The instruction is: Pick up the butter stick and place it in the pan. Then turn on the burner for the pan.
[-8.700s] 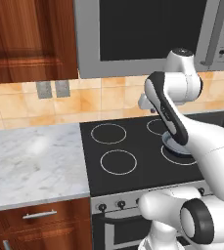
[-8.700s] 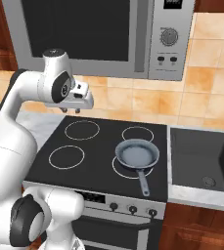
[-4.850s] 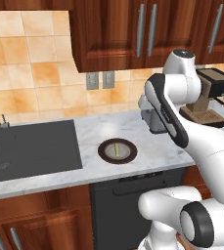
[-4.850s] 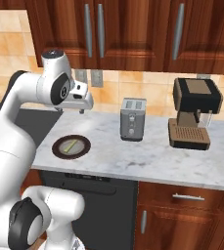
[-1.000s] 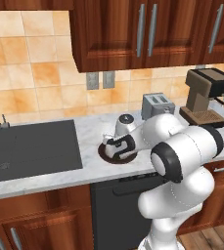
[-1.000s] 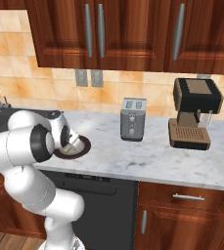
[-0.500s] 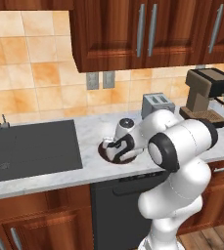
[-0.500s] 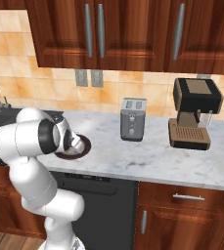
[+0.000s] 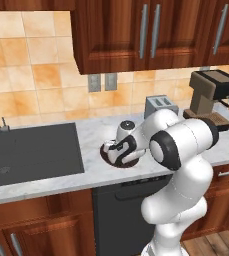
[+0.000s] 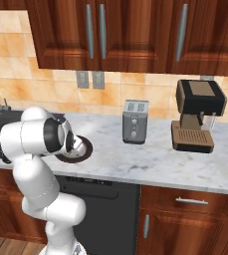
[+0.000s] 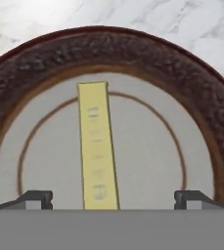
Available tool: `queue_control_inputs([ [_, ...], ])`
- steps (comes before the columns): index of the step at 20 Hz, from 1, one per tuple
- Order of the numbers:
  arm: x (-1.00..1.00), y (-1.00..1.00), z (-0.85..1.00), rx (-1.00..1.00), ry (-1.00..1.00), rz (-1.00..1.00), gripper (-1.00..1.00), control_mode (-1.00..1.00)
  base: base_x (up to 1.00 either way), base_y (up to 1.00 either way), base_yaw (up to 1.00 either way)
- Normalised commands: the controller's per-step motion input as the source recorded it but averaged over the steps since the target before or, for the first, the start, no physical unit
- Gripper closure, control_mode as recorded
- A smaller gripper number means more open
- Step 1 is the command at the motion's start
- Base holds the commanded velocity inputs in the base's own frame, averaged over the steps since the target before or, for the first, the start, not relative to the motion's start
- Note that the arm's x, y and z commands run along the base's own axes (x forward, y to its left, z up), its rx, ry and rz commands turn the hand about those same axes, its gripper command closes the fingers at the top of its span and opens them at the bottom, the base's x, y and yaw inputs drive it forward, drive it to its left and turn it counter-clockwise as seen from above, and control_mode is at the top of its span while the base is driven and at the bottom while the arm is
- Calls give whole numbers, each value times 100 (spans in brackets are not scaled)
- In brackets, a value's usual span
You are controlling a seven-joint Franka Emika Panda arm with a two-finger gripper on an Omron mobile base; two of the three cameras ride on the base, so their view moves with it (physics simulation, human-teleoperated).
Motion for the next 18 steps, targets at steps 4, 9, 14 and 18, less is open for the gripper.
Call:
queue_control_inputs([
  [4, 1, 18, -15, 0, 4, 2, 100, -100, 0, 0, 0],
  [9, 3, 12, -27, 0, 0, 2, 100, -100, 0, 0, 0],
  [14, 3, 8, -22, 0, -1, 0, 100, -100, 0, 0, 0],
  [18, -4, 4, 0, -1, -7, 0, 100, -100, 0, 0, 0],
])
